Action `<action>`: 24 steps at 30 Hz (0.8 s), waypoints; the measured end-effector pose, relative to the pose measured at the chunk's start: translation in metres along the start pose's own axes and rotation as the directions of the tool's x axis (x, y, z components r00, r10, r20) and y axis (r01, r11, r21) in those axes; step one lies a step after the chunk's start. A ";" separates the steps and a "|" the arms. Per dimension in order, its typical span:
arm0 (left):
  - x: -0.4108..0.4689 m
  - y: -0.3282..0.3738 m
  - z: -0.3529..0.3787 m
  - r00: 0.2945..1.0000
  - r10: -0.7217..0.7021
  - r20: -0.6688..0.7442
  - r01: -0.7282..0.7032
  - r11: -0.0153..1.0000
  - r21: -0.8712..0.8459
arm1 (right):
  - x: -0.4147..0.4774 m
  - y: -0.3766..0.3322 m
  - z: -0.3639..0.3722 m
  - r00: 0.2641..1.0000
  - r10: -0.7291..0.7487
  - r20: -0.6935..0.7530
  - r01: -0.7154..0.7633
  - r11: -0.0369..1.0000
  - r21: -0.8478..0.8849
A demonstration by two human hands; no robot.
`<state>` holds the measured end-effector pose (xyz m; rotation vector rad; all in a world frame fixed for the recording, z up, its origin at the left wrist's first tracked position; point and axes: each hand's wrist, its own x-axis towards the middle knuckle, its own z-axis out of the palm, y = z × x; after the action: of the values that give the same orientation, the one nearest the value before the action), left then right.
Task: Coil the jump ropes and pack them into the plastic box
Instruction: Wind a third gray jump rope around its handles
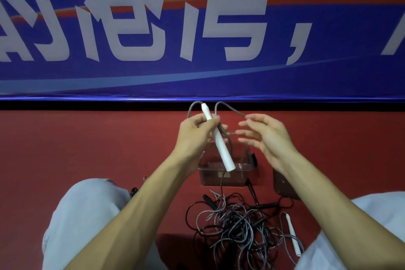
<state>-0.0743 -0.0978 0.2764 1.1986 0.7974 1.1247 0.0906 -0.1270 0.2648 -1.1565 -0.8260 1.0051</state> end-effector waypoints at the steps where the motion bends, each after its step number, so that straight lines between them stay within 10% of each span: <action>1: 0.000 0.002 0.000 1.000 -0.003 0.001 0.003 0.999 -0.052 | 0.000 0.004 0.001 0.999 0.008 0.044 -0.004 0.994 -0.105; 9: 0.002 0.017 -0.004 0.998 -0.065 0.000 0.056 0.858 -0.511 | -0.006 0.026 0.005 0.874 0.166 0.456 0.187 0.752 -0.632; 14: 0.007 0.010 -0.008 0.993 -0.047 -0.112 -0.021 0.841 -0.541 | -0.001 0.036 0.007 0.948 0.072 0.311 0.143 0.775 -0.616; 21: 0.009 -0.003 -0.010 0.994 0.065 -0.091 -0.063 0.998 0.023 | -0.004 0.022 0.007 0.984 -0.140 0.108 0.173 0.883 -0.436; 24: 0.011 -0.013 -0.012 0.992 0.114 0.059 -0.128 0.887 0.444 | -0.005 0.010 0.005 0.979 -0.189 0.078 0.204 0.931 -0.302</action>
<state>-0.0789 -0.0833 0.2617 1.6659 1.0031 1.0490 0.0820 -0.1291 0.2564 -1.2871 -1.1439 0.7562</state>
